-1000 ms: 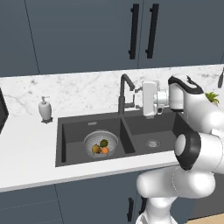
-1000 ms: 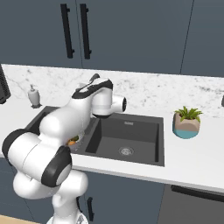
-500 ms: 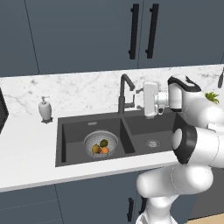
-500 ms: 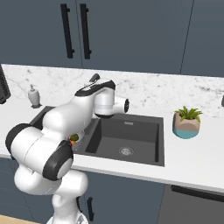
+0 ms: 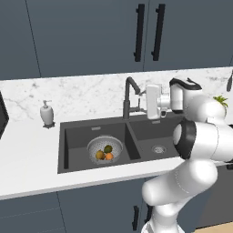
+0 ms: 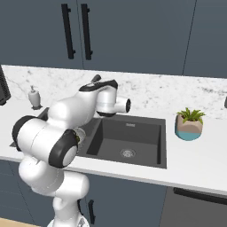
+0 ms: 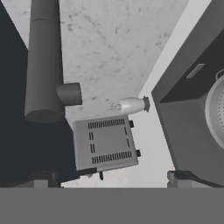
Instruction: Put the colander in the sink, put the tangerine, pear, mango in the colander, and turn on the sink faucet and pour water over the colander.
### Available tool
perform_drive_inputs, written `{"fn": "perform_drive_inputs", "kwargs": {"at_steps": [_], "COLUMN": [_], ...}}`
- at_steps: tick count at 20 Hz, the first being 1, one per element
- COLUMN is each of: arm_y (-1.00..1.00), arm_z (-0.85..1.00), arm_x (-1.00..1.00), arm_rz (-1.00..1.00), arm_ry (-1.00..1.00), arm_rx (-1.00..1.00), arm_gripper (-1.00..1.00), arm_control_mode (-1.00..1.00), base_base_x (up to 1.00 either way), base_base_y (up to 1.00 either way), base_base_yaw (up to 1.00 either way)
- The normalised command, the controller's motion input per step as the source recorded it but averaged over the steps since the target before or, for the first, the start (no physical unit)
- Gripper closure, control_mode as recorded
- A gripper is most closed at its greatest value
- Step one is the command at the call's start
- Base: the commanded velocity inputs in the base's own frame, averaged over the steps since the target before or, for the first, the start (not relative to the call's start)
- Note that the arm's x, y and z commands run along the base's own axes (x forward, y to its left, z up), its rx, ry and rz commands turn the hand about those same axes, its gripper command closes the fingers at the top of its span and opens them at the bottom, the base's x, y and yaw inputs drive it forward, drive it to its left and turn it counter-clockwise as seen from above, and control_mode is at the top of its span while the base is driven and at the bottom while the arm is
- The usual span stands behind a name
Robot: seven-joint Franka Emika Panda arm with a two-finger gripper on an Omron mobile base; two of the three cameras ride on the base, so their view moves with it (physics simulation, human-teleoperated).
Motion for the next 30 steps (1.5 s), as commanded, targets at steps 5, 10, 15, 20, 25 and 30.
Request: {"fn": "perform_drive_inputs", "kwargs": {"at_steps": [5,10,15,20,25,30], "arm_y": [0.00,0.03,0.18,0.17,0.09,0.08], "arm_z": [-0.17,-0.12,0.00,0.01,0.00,0.00], "arm_x": [0.29,0.24,0.21,0.14,0.24,0.27], "arm_rz": [0.00,0.00,0.00,0.00,0.00,-0.01], "arm_ry": [0.04,0.01,0.00,0.00,0.00,0.00], "arm_rx": [0.00,0.00,0.00,0.00,0.00,0.00], "arm_gripper": [-1.00,-1.00,-1.00,-1.00,-1.00,-1.00], "arm_control_mode": [-1.00,-1.00,-1.00,-1.00,-1.00,-1.00], "base_base_x": [0.00,0.00,0.00,0.00,0.00,0.00], "base_base_y": [0.00,0.00,0.00,0.00,0.00,0.00], "base_base_yaw": [0.00,0.00,0.00,0.00,0.00,0.00]}}
